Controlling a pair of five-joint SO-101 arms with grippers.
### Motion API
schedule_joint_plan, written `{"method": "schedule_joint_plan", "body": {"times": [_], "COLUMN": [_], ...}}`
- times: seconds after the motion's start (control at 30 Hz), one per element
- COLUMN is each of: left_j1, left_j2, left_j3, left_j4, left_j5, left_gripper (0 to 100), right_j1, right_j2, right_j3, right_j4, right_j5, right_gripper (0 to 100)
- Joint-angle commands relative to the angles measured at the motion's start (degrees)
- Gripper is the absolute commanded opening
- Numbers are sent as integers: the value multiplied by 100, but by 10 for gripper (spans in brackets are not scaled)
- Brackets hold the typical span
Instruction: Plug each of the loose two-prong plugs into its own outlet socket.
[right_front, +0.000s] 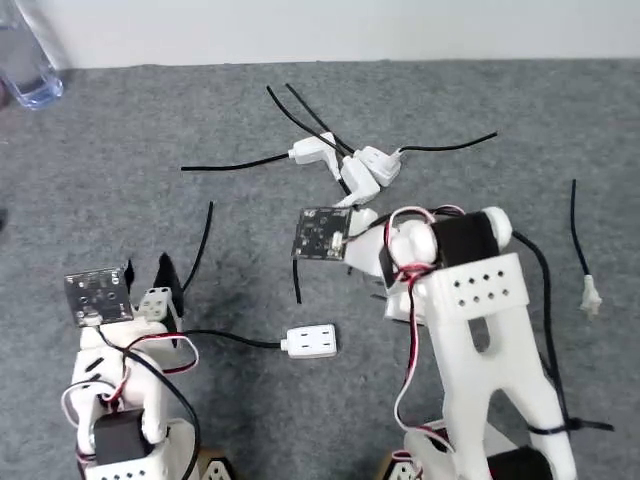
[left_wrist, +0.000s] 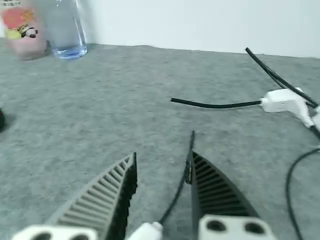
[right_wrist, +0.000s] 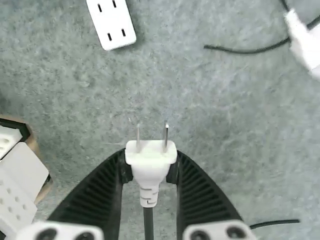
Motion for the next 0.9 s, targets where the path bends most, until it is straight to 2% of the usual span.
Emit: {"method": "schedule_joint_plan", "body": {"times": [0.0, 0.07, 0.17, 0.27, 0.37, 0.43, 0.53, 0.73, 0.87], "left_j1": [501, 853, 1327, 1451, 1415, 1503, 2040, 3815, 4290], "left_j2": [-18, -18, -18, -18, -18, -18, -18, -18, -18], "left_j3": [-119, -198, -233, -224, -207, -198, -189, 233, 338], "left_j4": [-62, -35, -290, -1073, -1864, -2233, -2356, -2374, -2391], "left_j5": [167, 440, 1486, 2637, 4132, 4818, 4985, 4967, 4958], "left_gripper": [152, 152, 151, 111, 15, 17, 18, 20, 19], "right_j1": [-48, -48, -22, -22, -22, -22, -48, -66, -418], "right_j2": [-338, -444, -558, -716, -963, -1174, -1534, -1991, -2053], "right_j3": [-185, -158, 26, 413, 976, 1442, 2233, 3314, 3604], "right_j4": [101, 92, -145, -523, -1121, -1604, -2404, -3881, -4251], "right_j5": [79, 62, -62, -281, -659, -879, -1029, -1407, -1477], "right_gripper": [9, 9, 9, 9, 9, 9, 9, 9, 9]}}
